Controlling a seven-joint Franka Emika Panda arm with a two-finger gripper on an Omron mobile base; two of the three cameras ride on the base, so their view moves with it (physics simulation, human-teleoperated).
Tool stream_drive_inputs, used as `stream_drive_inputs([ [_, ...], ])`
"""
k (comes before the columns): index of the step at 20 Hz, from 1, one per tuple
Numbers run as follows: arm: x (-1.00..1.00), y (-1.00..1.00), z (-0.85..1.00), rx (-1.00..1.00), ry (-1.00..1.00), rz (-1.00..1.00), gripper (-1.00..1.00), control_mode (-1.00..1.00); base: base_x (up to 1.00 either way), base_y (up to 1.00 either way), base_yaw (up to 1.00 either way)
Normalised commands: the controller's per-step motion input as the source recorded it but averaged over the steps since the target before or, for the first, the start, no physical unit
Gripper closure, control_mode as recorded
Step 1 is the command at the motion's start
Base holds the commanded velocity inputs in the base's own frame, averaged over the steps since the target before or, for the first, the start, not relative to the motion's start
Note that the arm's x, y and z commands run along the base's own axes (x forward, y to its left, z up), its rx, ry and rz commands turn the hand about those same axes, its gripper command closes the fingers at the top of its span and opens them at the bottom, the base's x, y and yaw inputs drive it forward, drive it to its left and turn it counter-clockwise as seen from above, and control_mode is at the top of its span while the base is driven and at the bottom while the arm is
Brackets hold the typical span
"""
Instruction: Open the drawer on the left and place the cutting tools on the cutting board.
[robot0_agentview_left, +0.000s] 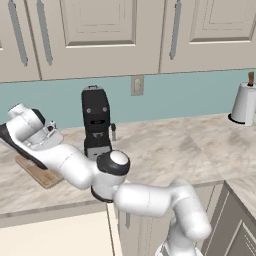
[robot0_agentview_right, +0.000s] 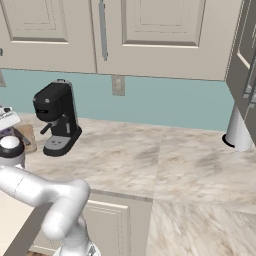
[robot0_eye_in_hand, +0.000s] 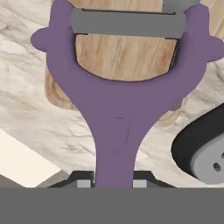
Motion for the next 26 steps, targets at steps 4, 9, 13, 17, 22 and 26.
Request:
stream_drive_inputs([
  [4,-0.17,0.04,-0.01,0.0,-0.05,0.15,1.0,-1.0,0.0,0.0,0.0],
  [9,-0.39,-0.1,0.0,0.03,-0.04,0.13,1.0,-1.0,0.0,0.0,0.0],
  [13,-0.9,-0.52,0.0,0.1,0.0,0.02,1.0,-1.0,0.0,0.0,0.0],
  [17,-1.0,-0.58,0.0,0.21,0.0,0.0,1.0,-1.0,0.0,0.0,0.0],
  [22,-0.79,-0.61,0.0,0.2,0.0,-0.03,1.0,-1.0,0.0,0.0,0.0],
  [26,-0.75,-0.43,0.0,0.11,-0.05,-0.02,1.0,-1.0,0.0,0.0,0.0],
])
